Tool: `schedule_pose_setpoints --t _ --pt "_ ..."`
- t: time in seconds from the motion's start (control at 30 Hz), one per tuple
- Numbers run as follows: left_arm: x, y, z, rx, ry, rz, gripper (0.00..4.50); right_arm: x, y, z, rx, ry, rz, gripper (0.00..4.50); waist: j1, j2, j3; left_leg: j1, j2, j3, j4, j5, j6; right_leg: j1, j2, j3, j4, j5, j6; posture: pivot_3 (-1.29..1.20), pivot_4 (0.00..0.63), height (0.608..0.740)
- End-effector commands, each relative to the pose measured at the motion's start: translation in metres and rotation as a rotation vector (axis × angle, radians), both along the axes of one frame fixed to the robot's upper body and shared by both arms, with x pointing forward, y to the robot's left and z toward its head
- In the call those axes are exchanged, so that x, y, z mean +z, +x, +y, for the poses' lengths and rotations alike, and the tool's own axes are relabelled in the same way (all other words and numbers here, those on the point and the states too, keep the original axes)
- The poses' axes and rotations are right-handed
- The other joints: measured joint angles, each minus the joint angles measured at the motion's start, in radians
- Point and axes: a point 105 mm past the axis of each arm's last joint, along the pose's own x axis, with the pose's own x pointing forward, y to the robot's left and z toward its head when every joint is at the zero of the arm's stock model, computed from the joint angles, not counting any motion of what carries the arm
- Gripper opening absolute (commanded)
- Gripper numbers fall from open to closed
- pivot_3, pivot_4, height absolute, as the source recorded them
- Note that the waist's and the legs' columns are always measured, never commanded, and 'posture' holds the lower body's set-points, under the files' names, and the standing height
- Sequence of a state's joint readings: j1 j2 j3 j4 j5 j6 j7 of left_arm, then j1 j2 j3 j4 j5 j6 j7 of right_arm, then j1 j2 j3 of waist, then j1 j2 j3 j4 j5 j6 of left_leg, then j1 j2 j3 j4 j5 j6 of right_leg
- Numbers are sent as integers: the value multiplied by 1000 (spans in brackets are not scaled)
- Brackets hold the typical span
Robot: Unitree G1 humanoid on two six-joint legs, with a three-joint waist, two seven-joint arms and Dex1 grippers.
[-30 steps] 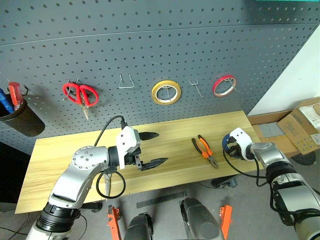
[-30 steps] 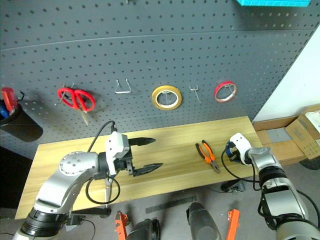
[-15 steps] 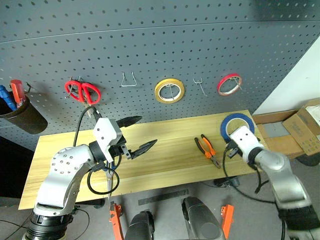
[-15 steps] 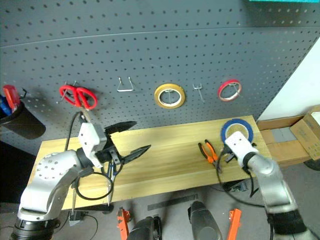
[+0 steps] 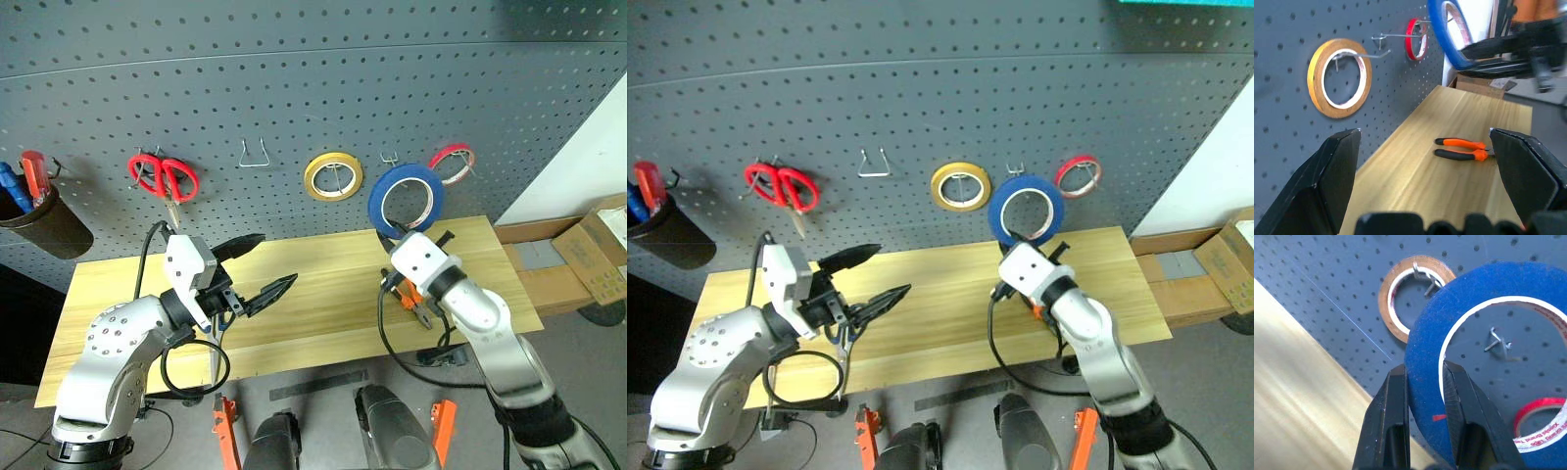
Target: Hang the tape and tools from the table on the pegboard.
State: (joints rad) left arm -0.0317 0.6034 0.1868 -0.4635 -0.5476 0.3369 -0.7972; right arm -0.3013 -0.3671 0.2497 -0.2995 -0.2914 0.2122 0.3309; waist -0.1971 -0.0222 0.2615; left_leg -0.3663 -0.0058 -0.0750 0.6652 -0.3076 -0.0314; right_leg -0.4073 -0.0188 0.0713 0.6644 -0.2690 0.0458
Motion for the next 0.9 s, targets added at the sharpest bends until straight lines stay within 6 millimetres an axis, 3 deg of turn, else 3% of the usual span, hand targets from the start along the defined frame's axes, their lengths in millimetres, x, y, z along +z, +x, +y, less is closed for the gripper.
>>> schedule_pose_setpoints --t 0.03,0.17,0.3,0.43,0.7,0.9 --pt "16 -6 -7 -33 1 -55 4500 16 19 2 20 10 -87 407 0 0 0 0 0 0 0 0 0 0 0 0 0 0 0 -264 252 740" --pt "18 -5 -12 -43 3 -64 4500 14 43 5 23 10 -91 407 0 0 0 -1 0 1 -1 0 0 -1 0 0 -1 0 0 -251 252 740" --pt "19 -5 -12 -36 3 -69 4500 11 49 10 59 24 -80 406 0 0 0 -1 0 0 -1 0 0 -1 0 0 -1 0 0 -244 250 740" --pt "19 -5 -9 -20 7 -66 4500 4 44 6 54 33 -74 1690 1 0 0 -3 0 1 -1 0 0 -2 -1 0 -1 0 0 -245 250 740" --pt "7 0 3 -6 119 -58 4500 -26 -5 -4 23 66 39 4380 6 0 0 -4 0 -1 -1 0 0 -3 -1 0 0 0 -1 -252 240 740" --pt "-18 -3 30 -62 255 84 4500 -72 -2 -17 -195 216 436 4448 -4 0 0 1 1 1 -1 0 0 -3 0 0 4 1 -2 -284 242 740"
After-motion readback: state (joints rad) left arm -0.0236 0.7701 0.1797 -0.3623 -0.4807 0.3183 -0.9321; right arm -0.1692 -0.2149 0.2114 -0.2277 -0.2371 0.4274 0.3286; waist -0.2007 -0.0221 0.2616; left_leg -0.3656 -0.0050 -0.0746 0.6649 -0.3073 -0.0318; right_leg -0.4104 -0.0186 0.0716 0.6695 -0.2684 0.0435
